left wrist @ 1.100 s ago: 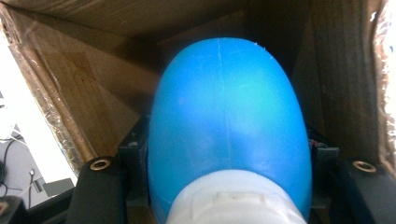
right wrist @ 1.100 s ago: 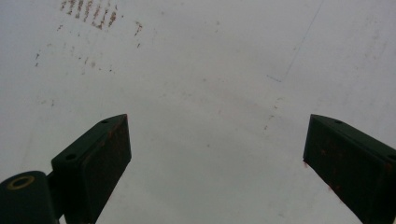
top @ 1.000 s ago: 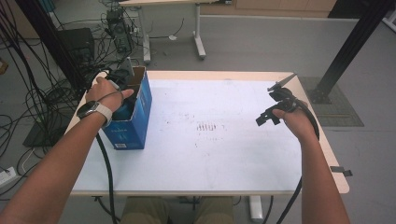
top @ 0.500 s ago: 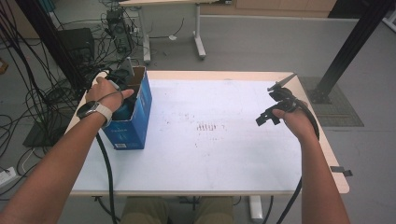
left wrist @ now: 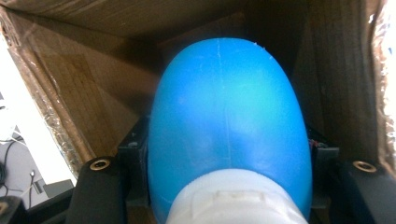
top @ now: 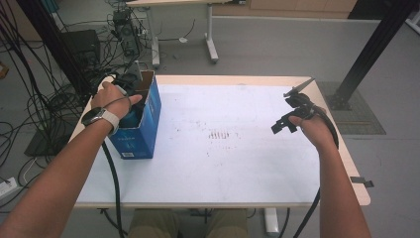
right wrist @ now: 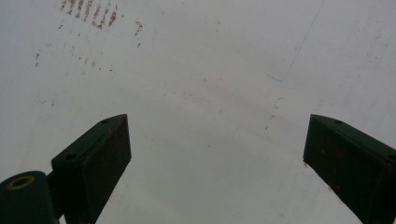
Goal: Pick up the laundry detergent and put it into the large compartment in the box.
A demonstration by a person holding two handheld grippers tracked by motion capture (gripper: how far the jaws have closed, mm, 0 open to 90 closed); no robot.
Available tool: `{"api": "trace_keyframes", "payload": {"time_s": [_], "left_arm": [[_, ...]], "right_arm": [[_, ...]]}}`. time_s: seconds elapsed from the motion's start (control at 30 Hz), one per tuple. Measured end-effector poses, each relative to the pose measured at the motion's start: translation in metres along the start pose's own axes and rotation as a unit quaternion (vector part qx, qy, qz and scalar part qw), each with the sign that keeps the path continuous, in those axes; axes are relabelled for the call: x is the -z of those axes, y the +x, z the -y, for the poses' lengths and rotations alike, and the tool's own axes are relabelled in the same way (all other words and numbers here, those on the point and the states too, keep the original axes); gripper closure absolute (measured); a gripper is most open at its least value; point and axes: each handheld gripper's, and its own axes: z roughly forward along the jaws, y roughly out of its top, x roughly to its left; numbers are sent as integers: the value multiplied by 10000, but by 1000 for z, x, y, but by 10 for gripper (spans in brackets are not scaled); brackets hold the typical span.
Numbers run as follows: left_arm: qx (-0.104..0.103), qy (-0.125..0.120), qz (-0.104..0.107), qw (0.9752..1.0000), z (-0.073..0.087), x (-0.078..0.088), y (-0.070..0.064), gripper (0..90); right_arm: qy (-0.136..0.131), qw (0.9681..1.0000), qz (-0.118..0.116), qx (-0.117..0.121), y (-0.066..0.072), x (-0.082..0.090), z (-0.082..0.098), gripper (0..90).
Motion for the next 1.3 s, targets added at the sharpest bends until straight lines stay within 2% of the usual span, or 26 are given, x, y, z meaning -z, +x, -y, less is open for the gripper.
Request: {"api": "trace_keyframes", "payload": {"time_s": [0.4,0.63,0.9,1.2,1.23,1.3], "left_arm": [[1,-59,5,10000,2,0,0,368],[16,-111,59,9999,4,3,3,273],[-47,-165,145,9997,7,7,7,263],[-96,-259,151,9995,12,13,6,259],[-94,-316,83,9994,14,14,5,253],[-106,-343,77,9993,15,16,5,231]], "right_arm": [[-2,10000,-10,-4,-1,0,1,75],[9,10000,-21,-12,-1,0,2,74],[17,10000,-29,1,0,0,1,74],[23,10000,-36,20,2,3,1,73],[18,10000,-34,25,3,3,1,73],[13,10000,-27,31,3,3,1,73]]}}
